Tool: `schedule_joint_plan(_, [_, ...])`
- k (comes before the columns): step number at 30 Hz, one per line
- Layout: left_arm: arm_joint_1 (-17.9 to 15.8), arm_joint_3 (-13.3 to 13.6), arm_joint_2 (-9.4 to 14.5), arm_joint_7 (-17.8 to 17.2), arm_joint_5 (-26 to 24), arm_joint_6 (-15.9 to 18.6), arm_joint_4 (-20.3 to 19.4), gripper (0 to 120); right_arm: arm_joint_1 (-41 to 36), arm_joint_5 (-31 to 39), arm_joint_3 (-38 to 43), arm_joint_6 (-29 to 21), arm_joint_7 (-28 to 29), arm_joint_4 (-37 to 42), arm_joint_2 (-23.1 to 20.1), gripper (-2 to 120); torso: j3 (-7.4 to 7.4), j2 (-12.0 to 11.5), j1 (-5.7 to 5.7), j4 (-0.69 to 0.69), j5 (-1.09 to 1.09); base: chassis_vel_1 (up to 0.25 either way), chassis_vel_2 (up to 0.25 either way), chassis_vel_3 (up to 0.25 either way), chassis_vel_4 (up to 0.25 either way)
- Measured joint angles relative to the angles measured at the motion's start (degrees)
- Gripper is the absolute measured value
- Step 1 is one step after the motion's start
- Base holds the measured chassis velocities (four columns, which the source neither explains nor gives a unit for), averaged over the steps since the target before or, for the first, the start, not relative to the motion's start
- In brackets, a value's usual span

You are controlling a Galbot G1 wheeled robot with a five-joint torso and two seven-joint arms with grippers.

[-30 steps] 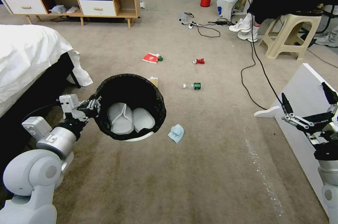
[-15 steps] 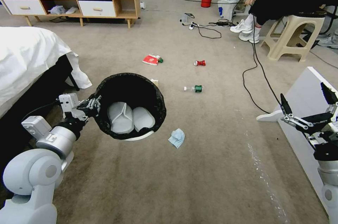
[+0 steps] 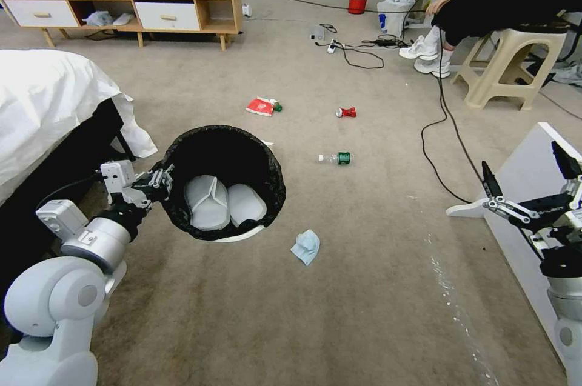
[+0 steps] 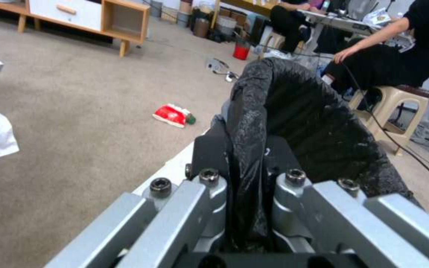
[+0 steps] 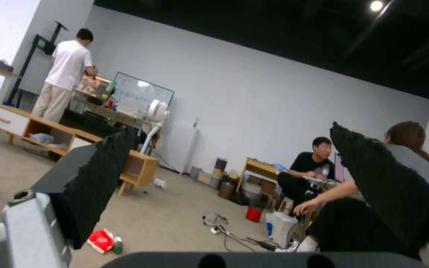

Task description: Pick up the trash bin and place the garbage on the floor into it.

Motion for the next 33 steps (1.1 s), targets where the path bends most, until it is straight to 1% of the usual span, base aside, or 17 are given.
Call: schedule_joint_plan(33, [-0.1, 0.1, 0.1, -0.2, -0.1, 0.0, 0.0, 7, 0.3, 0.2, -0.1, -0.2, -0.9, 0.1, 0.1, 100, 0.0, 0.0, 0.0, 0.0, 0.0, -0.086, 0.08, 0.083, -0.085])
